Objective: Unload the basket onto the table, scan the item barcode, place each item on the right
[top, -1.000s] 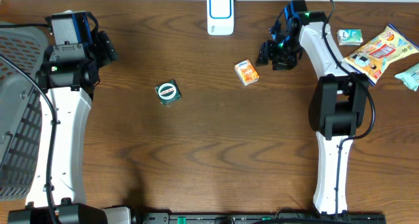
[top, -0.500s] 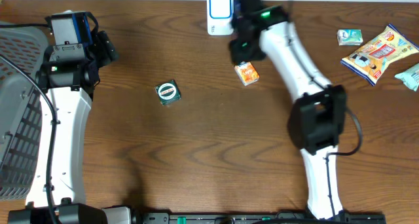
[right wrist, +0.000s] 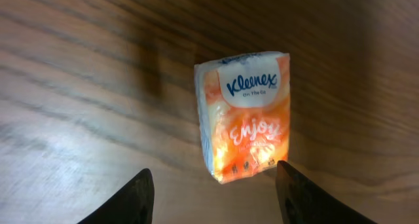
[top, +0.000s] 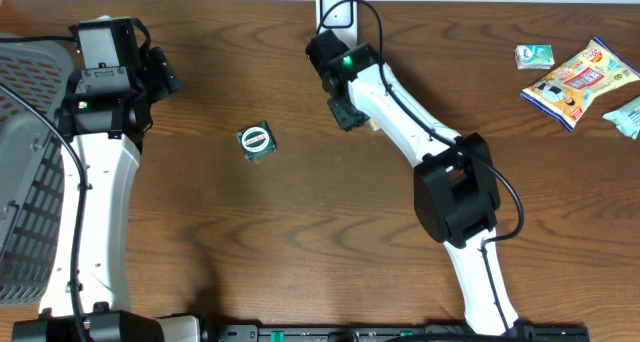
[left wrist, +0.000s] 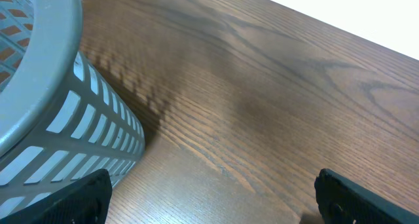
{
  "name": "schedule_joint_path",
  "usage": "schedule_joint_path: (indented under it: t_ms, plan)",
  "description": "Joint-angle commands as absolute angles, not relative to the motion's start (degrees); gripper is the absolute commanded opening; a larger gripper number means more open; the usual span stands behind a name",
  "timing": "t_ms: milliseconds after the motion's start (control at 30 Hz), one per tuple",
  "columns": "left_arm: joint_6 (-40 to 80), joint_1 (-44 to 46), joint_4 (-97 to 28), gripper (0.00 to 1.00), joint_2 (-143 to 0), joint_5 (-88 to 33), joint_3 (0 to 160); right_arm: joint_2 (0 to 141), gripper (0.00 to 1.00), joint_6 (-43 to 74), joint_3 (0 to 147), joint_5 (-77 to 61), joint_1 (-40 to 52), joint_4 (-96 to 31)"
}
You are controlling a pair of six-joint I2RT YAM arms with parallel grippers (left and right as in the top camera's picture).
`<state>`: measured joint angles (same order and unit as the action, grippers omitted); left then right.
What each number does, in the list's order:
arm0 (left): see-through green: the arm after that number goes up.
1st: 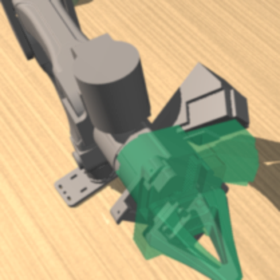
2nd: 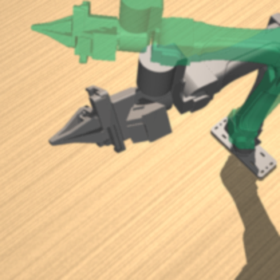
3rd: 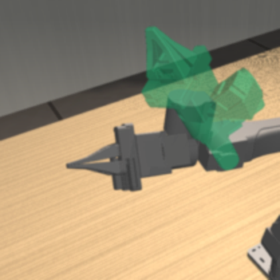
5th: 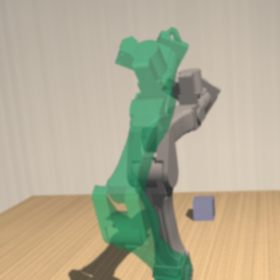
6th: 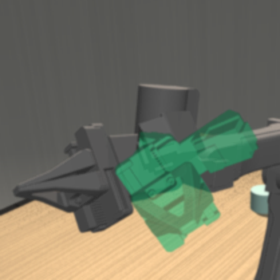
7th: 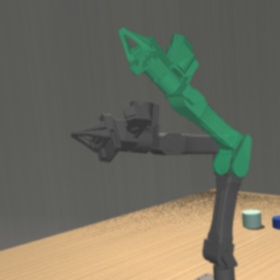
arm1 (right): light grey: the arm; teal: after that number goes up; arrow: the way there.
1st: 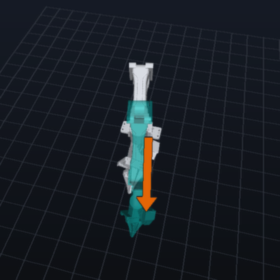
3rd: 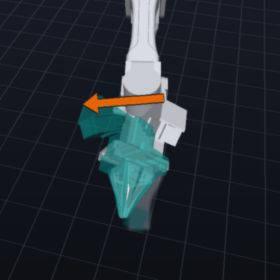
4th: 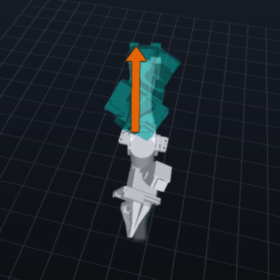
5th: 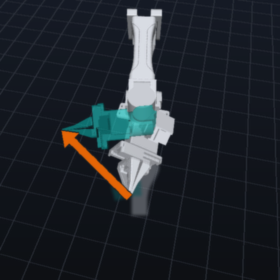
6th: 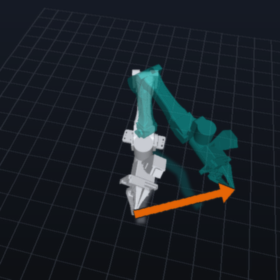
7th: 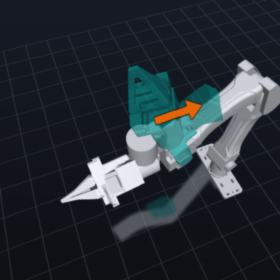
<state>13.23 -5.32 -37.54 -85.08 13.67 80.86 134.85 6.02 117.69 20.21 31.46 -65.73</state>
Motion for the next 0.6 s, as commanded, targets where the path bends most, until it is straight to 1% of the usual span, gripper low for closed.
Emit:
schedule_joint_path:
  t_ms: [0, 133, 167, 200, 333, 367, 433, 567]
  plan:
    - [12.49, -5.56, -37.71, 0.98, -85.45, 14.22, 81.34, 135.52, 0.54, 7.88, 113.82, 22.98, 31.16, -63.07]
    - [12.51, -5.56, -37.71, 0.98, -85.45, 14.22, 81.34, 135.52, 0.53, 7.62, 109.10, 23.00, 31.07, -58.22]
    - [12.51, -5.56, -37.74, 0.98, -85.45, 14.22, 81.34, 135.52, 0.52, 7.64, 108.09, 23.00, 31.14, -57.01]
    - [12.51, -5.56, -37.71, 0.98, -85.45, 14.22, 81.34, 135.52, 0.47, 7.64, 107.04, 23.00, 31.11, -55.68]
    - [12.51, -5.56, -37.71, 0.98, -85.45, 14.22, 81.34, 135.52, 0.15, 7.62, 105.75, 22.98, 30.76, -54.41]
    - [12.51, -5.56, -37.74, 0.98, -85.45, 14.22, 81.34, 135.52, 0.01, 7.62, 105.75, 22.96, 30.65, -54.37]
    - [12.49, -5.56, -37.74, 0.98, -85.45, 14.22, 81.34, 135.44, 0.01, 6.96, 106.19, 21.74, 30.48, -54.37]
    - [12.51, -5.56, -37.71, 0.98, -85.45, 14.22, 81.34, 135.33, 0.01, 5.50, 109.40, 14.79, 29.93, -55.75]
